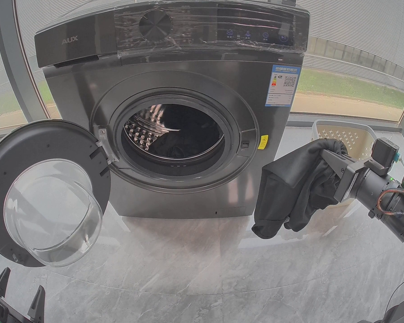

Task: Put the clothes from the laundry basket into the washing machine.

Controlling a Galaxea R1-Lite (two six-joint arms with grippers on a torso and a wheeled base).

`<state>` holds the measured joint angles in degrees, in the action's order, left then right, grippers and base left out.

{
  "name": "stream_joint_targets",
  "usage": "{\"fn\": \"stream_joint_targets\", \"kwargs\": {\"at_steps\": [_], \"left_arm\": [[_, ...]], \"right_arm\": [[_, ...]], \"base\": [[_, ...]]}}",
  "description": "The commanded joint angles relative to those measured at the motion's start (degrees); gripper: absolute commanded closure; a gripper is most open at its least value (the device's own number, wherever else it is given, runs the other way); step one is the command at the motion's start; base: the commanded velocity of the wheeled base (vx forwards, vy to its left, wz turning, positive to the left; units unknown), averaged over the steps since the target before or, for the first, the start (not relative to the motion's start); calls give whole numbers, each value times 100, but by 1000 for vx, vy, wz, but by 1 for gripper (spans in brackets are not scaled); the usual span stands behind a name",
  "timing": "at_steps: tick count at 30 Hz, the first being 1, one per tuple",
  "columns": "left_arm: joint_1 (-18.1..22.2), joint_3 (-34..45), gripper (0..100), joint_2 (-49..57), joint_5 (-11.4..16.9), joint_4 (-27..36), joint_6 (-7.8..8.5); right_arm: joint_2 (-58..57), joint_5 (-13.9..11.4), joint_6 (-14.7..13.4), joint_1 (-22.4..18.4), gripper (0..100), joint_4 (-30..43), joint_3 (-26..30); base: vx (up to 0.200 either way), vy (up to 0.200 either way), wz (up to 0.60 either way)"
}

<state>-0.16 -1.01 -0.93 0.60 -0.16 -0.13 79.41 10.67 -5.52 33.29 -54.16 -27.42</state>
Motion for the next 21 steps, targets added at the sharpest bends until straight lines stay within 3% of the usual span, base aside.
{"fn": "stream_joint_targets", "kwargs": {"at_steps": [1,8,17,21], "left_arm": [[-2,92,0,66,2,-2,5],[-2,92,0,66,2,-2,-13],[-2,92,0,66,2,-2,-22],[-2,92,0,66,2,-2,-31]], "right_arm": [[4,-12,-1,28,100,-7,26],[13,-21,-1,116,100,-7,70],[13,-21,-1,116,100,-7,123],[22,-12,-10,151,100,-7,131]], "base": [[0,0,0],[0,0,0],[200,0,0],[0,0,0]]}}
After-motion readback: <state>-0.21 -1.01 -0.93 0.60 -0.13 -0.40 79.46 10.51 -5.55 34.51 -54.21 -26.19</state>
